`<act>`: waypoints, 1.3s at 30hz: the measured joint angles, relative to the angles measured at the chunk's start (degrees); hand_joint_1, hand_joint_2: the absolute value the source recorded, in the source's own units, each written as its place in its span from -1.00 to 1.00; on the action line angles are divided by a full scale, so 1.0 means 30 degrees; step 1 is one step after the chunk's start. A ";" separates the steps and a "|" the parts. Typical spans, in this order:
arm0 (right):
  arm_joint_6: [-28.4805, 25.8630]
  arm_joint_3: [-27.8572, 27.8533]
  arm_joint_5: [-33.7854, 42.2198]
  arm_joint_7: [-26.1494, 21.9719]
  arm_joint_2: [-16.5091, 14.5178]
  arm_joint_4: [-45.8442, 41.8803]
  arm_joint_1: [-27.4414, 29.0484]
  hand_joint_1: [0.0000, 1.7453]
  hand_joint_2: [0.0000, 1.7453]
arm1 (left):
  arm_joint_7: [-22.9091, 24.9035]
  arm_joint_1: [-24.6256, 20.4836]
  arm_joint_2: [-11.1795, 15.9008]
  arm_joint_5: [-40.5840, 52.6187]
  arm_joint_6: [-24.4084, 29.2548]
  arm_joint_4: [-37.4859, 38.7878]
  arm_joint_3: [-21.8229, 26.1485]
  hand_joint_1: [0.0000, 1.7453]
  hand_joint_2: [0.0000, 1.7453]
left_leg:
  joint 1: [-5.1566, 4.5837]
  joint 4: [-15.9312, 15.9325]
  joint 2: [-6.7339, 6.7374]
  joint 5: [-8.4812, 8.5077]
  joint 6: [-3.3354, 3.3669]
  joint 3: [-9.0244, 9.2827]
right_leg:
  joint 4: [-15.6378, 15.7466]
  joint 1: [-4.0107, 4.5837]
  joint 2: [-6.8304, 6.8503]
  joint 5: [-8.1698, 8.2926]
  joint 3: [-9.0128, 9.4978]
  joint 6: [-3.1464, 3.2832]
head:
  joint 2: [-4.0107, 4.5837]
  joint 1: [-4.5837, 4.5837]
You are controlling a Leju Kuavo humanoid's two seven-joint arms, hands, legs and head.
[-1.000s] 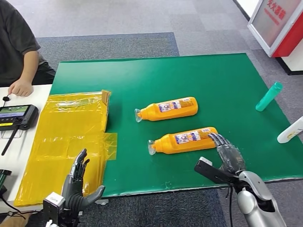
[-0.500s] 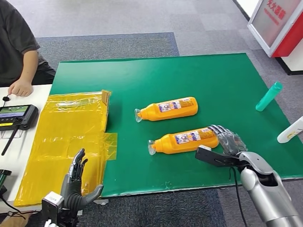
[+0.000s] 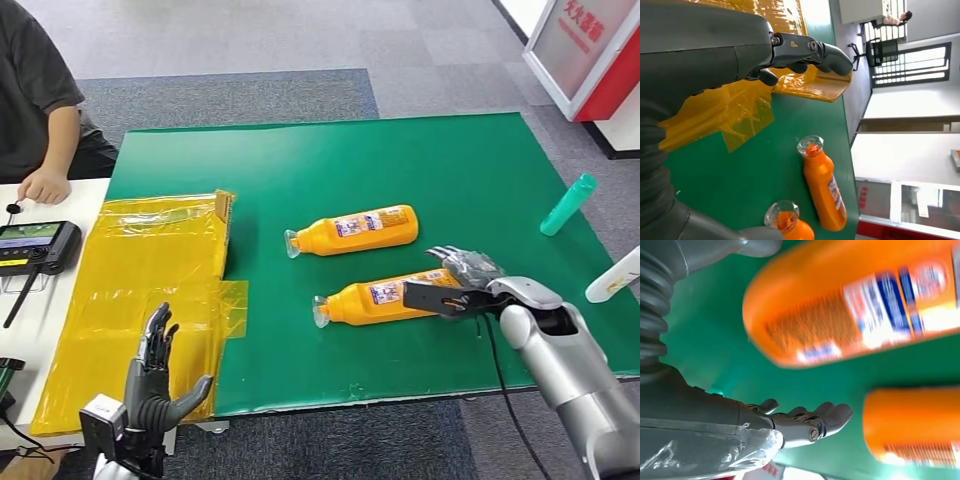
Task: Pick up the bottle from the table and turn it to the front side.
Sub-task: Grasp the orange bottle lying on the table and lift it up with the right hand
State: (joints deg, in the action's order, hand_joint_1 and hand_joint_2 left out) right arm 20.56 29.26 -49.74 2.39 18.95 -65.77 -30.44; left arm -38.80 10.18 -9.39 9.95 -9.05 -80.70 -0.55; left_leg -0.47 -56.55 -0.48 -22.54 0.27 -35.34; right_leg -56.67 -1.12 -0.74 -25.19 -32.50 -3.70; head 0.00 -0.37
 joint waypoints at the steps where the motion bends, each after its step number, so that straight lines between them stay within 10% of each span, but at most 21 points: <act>1: 0.0099 0.0191 0.0069 0.0062 0.0018 0.0102 -0.0337 -1.00 1.00 | 0.0000 -0.0055 0.0007 -0.0058 0.0042 0.0000 -0.0056 -1.00 1.00 | 0.0000 0.0000 0.0000 0.0001 0.0001 0.0000 | 0.0000 0.0001 0.0000 0.0000 0.0001 0.0000 | 0.0000 0.0000; 39: 0.0983 0.3645 0.0889 0.0184 0.0091 0.3203 -0.2519 -1.00 1.00 | 0.0000 -0.0270 0.0135 -0.0459 0.0550 0.0000 -0.0656 -1.00 1.00 | 0.0001 0.0000 -0.0001 0.0001 0.0001 -0.0001 | 0.0000 0.0004 0.0000 0.0000 0.0000 0.0002 | 0.0000 0.0005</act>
State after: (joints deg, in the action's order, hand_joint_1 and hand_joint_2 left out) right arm 23.51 40.20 -47.07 2.94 19.22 -56.16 -37.99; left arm -38.80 9.38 -8.99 8.57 -7.40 -80.70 -2.51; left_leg -0.47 -56.55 -0.48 -22.53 0.27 -35.34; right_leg -56.67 -1.11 -0.74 -25.19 -32.50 -3.69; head 0.00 -0.36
